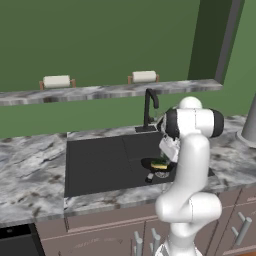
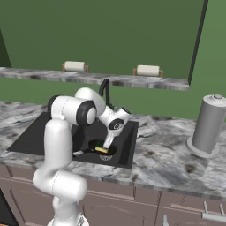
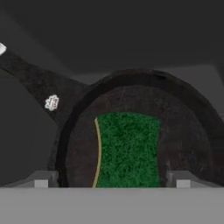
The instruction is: Pick the pan and sponge and place them into the sink. Then turn on the water.
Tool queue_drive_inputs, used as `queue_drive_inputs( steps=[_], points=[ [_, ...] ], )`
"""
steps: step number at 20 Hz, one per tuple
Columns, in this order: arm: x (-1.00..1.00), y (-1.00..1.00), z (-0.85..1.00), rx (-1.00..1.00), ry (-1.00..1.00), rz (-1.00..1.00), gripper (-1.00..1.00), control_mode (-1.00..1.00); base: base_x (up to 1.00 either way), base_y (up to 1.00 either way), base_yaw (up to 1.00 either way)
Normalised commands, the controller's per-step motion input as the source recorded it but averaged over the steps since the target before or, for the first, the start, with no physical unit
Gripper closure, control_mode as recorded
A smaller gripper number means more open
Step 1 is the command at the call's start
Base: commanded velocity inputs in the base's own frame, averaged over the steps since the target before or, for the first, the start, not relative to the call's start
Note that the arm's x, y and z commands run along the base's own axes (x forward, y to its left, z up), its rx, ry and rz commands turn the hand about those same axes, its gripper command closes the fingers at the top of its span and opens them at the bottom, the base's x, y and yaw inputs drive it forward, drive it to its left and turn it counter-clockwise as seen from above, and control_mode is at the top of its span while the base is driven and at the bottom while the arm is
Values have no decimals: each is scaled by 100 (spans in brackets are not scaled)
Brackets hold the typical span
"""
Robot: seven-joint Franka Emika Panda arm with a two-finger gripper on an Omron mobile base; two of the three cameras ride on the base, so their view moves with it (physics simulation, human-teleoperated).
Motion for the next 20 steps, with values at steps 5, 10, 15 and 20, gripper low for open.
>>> queue_drive_inputs(
  steps=[5, 10, 15, 20],
  points=[
    [-9, -23, 93, 12, 0, -3, -100, -100, 0, 0, 0],
    [0, -7, 75, 15, -4, -11, -100, -100, 0, 0, 0],
    [-1, -3, 42, 15, -18, -24, -100, -100, 0, 0, 0],
    [-10, -10, 35, 14, -22, -32, -100, -100, 0, 0, 0]
  ],
)
